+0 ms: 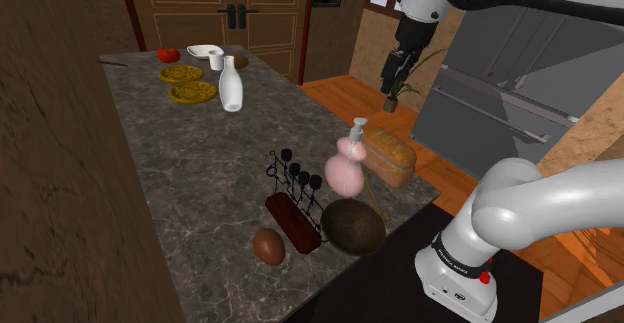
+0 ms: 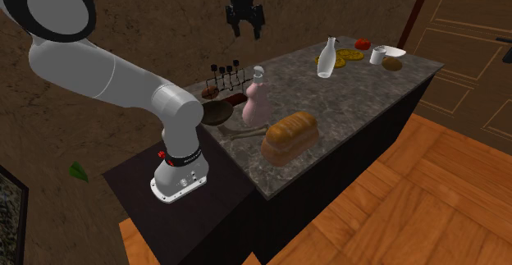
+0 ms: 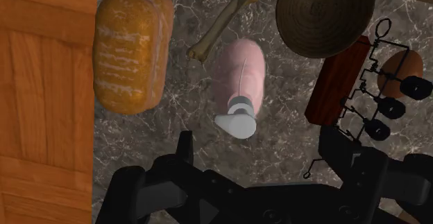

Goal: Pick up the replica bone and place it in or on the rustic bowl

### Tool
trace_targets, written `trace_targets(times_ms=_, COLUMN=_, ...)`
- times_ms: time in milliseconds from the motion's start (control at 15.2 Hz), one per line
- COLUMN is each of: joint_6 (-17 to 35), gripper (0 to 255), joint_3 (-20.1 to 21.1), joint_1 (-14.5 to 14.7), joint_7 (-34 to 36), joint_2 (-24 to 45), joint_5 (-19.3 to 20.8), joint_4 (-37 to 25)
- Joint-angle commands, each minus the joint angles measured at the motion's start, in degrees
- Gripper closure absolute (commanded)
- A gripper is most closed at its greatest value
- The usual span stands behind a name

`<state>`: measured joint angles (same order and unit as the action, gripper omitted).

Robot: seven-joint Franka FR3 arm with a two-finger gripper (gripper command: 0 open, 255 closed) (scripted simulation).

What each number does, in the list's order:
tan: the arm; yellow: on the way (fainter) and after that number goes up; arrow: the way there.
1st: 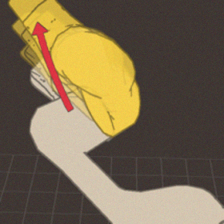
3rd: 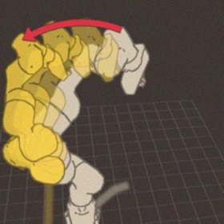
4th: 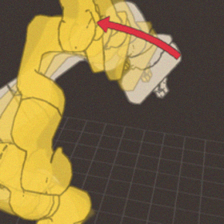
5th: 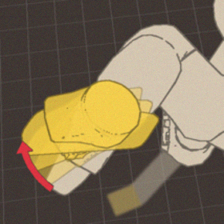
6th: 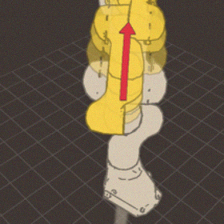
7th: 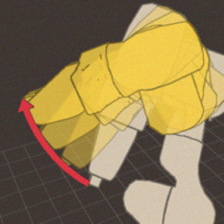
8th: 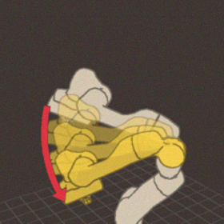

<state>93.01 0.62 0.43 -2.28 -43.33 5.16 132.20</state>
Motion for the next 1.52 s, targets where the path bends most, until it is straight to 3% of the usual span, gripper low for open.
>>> trace_targets(times_ms=0, joint_6=0.0, gripper=0, joint_3=0.0, joint_1=0.0, joint_7=0.0, joint_2=0.0, joint_5=0.0, joint_4=0.0)
trace_targets(times_ms=792, joint_6=14.8, gripper=0, joint_3=-4.0, joint_1=-5.1, joint_7=8.9, joint_2=2.0, joint_5=-3.4, joint_4=19.6)
trace_targets(times_ms=1452, joint_6=31.1, gripper=0, joint_3=-7.3, joint_1=-8.3, joint_7=14.4, joint_2=10.4, joint_5=-7.7, joint_4=33.1)
